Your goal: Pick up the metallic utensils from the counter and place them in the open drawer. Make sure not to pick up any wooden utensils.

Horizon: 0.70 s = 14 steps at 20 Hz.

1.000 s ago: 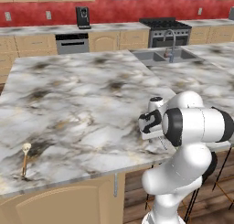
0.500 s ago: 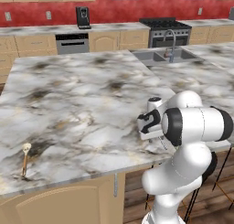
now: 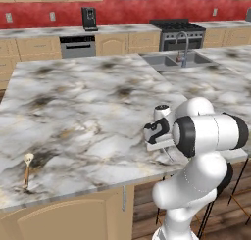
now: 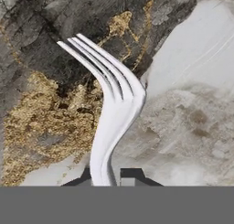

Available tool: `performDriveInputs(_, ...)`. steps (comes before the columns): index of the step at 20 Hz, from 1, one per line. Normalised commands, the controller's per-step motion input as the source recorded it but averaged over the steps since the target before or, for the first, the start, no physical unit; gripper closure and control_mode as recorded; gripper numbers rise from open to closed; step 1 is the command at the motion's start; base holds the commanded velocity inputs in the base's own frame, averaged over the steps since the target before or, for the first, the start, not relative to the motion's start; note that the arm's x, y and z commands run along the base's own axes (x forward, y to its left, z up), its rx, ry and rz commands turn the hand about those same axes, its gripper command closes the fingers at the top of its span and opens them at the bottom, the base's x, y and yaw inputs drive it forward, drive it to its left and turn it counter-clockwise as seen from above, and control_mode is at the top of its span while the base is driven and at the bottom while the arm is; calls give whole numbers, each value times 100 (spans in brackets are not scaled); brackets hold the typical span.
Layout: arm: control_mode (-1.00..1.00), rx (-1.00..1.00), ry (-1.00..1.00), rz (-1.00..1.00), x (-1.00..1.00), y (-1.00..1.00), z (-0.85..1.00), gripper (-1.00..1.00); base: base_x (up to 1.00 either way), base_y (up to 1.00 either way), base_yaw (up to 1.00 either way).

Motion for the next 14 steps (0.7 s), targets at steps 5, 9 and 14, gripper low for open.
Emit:
performDriveInputs(5, -100, 0, 0, 0, 0, 5, -1, 100, 0, 0, 0)
performDriveInputs(9, -100, -1, 1, -13, -6, 16, 32, 100, 0, 0, 0)
performDriveInputs(14, -100, 0, 5, -22, -64, 13, 89, 100, 0, 0, 0)
